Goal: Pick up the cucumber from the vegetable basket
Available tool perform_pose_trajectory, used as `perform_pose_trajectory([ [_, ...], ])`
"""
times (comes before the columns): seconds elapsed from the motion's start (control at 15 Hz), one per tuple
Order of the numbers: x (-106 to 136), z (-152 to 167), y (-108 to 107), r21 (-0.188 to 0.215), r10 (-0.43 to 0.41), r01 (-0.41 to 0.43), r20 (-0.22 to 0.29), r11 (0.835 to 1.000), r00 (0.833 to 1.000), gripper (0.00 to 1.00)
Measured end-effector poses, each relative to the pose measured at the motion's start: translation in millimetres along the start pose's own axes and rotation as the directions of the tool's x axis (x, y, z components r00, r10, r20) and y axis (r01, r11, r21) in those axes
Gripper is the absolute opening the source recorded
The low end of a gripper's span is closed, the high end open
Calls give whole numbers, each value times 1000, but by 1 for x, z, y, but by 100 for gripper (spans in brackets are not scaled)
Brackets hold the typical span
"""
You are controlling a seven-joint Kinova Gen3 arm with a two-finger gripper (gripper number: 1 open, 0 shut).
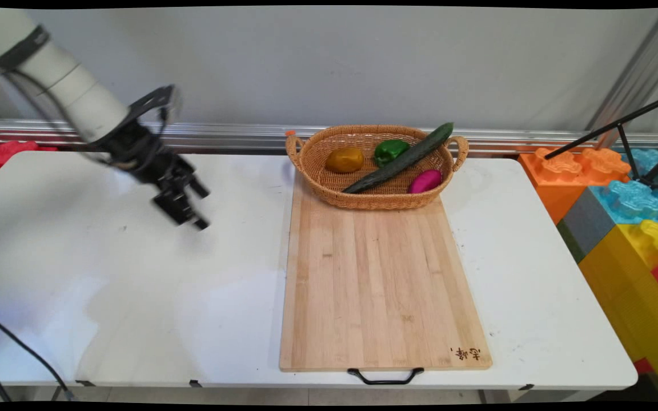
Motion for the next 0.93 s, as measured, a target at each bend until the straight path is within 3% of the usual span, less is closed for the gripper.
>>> perform_pose_trajectory([
  [0.2, 57, 5, 3, 76, -34, 36, -34, 996, 999, 100],
  [0.47, 119, 13, 8, 149, -64, 75, -73, 986, 995, 100],
  [0.93, 207, 43, 12, 218, -93, 119, -128, 969, 988, 100],
])
